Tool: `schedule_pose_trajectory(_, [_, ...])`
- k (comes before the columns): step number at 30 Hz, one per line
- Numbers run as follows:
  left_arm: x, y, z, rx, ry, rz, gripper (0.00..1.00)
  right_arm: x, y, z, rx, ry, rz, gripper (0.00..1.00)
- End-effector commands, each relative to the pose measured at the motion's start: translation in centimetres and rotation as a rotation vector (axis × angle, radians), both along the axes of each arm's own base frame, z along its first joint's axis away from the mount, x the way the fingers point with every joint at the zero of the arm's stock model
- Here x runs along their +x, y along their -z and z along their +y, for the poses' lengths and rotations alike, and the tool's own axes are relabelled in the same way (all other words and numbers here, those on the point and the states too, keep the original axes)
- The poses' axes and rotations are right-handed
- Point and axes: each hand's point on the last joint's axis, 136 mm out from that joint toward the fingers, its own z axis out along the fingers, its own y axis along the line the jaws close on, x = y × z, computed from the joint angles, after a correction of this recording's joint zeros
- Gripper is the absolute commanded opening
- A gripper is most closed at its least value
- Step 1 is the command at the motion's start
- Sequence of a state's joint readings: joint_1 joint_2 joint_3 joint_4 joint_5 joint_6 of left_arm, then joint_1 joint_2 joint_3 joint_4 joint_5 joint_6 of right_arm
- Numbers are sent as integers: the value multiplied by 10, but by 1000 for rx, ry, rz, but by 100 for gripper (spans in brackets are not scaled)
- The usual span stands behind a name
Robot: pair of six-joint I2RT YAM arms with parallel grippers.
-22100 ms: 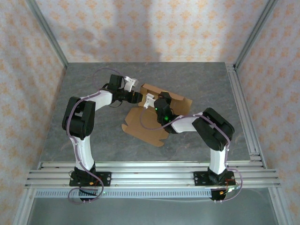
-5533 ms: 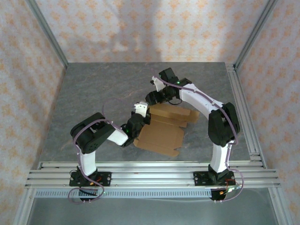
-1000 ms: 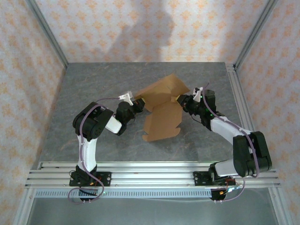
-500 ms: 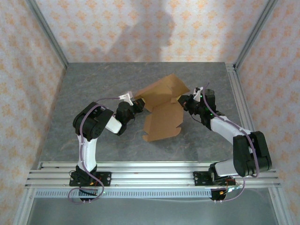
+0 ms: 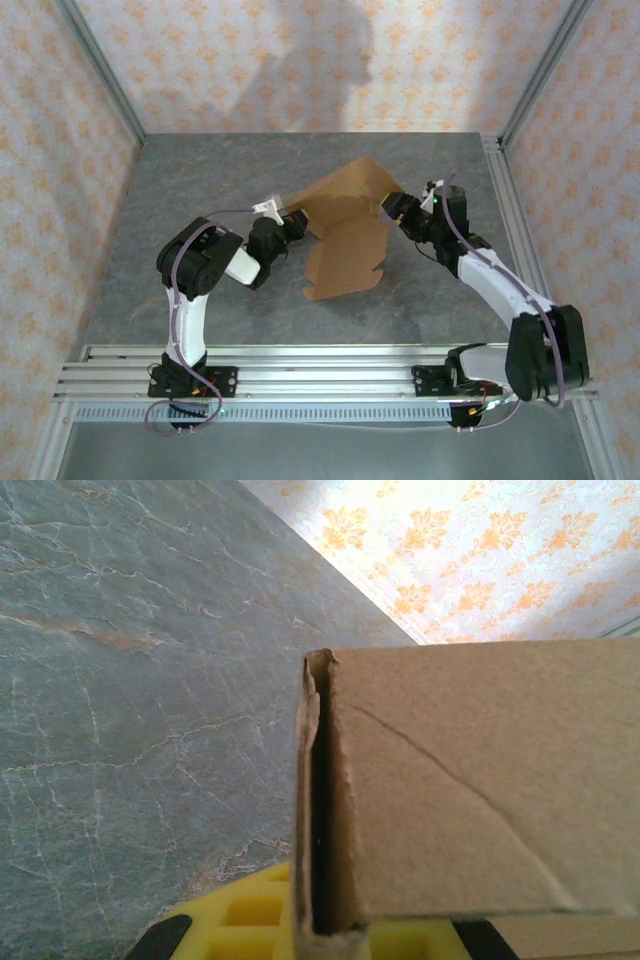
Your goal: Fold the paper box
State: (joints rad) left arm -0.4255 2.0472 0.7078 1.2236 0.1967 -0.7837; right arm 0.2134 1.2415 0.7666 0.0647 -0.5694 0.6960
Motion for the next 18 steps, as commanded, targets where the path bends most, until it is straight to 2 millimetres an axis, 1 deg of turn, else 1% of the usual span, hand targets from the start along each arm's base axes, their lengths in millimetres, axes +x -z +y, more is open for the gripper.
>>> schedule_pose_trajectory(1, [5,-8,5,19,-33,-49,0,-7,-27,-22,-141,68,-50,63])
schedule_pose_trajectory(4, [2,-7,7,64,-42,-56,0,-15,-49,-35,-214,114,-78,63])
schedule_pose_trajectory(6, [0,-6,7,76,-46,-55,0,-20,-64,-39,-293,127,-102,63])
schedule_pose_trajectory(7, [0,-8,7,77,-50,-60,0,-22,-72,-40,-336,132,-114,62])
schedule_pose_trajectory(9, [-1,-9,6,83,-51,-62,0,-25,-87,-35,-402,114,-130,62])
schedule_pose_trajectory(11, [-1,-12,3,99,-47,-68,0,-27,-102,-26,-473,86,-152,62])
schedule_pose_trajectory(14, [-2,-12,-1,132,-50,-70,0,-27,-128,-8,-602,39,-202,62])
schedule_pose_trajectory(18, [-2,-10,-4,146,-58,-68,0,-17,-141,29,-751,-49,-217,61])
